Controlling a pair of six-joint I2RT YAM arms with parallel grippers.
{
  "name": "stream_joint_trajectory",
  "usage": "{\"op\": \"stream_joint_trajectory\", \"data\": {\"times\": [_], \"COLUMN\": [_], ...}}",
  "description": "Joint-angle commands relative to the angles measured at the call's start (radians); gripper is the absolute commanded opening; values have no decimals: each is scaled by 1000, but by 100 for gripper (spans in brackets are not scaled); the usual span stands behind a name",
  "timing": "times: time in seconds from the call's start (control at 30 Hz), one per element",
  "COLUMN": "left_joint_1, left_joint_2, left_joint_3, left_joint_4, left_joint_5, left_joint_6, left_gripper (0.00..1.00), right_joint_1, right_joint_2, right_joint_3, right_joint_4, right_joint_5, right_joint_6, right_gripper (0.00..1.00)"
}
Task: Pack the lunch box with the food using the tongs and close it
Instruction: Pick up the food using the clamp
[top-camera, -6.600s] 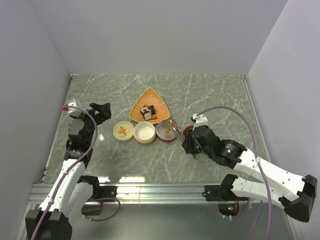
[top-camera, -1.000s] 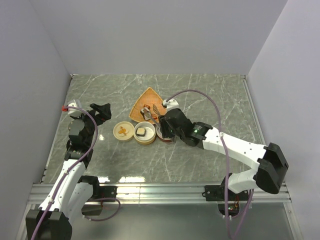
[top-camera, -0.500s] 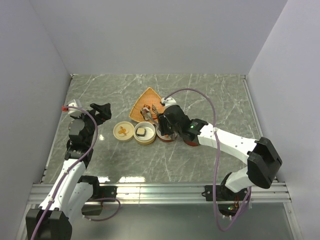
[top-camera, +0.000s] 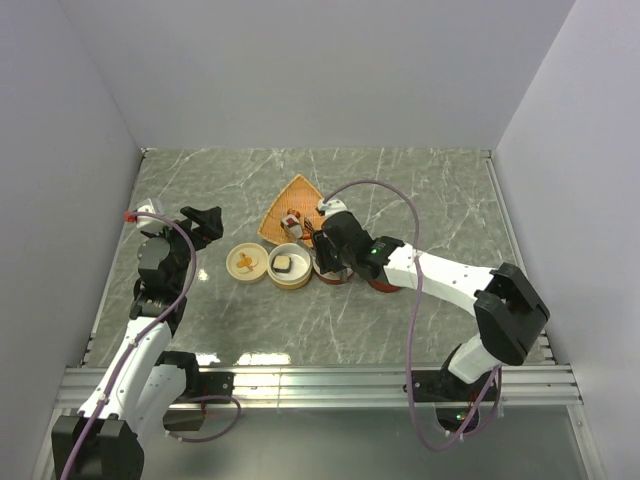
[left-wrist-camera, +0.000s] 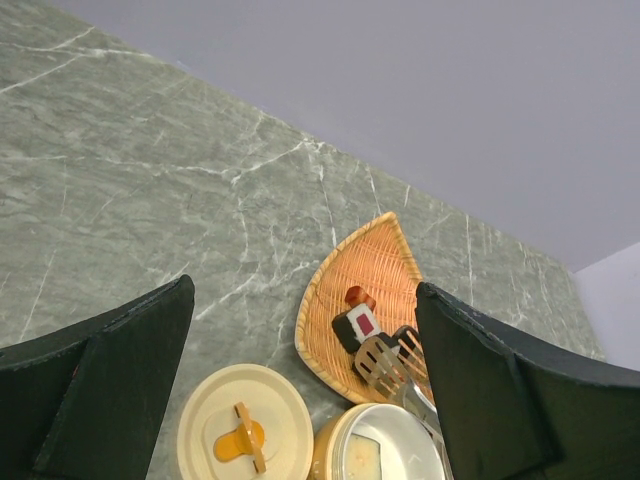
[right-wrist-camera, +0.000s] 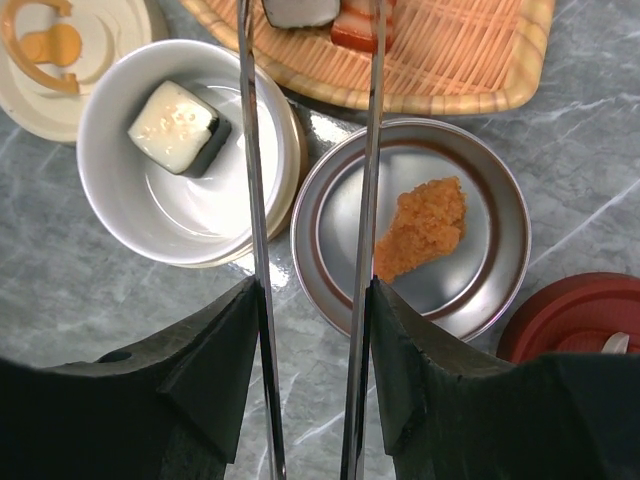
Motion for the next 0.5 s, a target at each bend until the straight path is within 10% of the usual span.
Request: {"op": "stream_joint_trajectory", "data": {"times": [0.0,0.47], "left_joint_1": [-2,-2], "left_joint_2": [-2,-5], "left_joint_3": [1,-1], "left_joint_4": [43,43], "left_joint_5": [18,16], "left_joint_6": [-12,-12], "left_gripper": [99,99], "right_joint_1": [-10,-10], "right_joint_2": [6,-84], "right_joint_3": [46,32], "right_joint_4": [40,12], "right_joint_5": [-8,41], "right_joint_6": [-15,-12], "right_gripper": [54,30]}}
